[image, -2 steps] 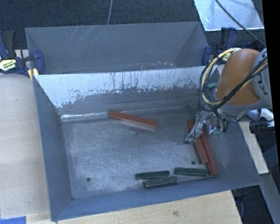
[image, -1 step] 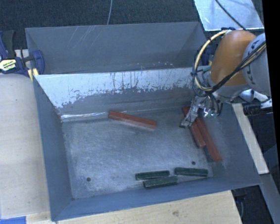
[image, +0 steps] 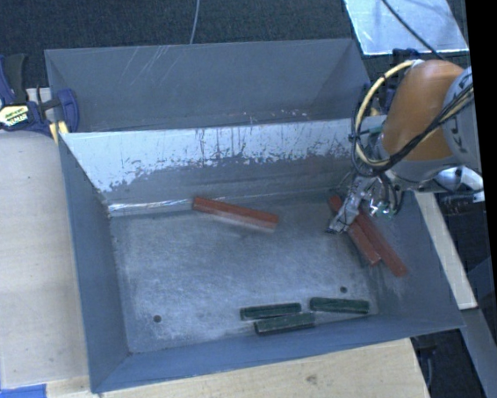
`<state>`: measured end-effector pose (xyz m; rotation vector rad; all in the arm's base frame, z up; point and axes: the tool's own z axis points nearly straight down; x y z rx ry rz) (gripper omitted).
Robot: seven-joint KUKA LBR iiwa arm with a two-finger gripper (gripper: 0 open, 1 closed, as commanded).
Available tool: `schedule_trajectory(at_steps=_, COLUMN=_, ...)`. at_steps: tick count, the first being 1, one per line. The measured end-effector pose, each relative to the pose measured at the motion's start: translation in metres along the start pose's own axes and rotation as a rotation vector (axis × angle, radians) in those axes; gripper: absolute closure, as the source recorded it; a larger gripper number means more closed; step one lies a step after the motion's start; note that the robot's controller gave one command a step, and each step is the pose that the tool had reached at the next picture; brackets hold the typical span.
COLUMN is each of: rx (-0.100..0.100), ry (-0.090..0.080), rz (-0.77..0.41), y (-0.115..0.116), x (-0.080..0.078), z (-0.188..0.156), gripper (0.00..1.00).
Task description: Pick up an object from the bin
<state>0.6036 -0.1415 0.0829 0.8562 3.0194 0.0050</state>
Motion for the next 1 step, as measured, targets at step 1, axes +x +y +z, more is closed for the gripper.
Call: schedule_trajectory(at_steps=1, rx=0.003, ry=-0.002, rz=0.037, y=0.023, x=-0.0003, z=-0.1264, gripper=1.0)
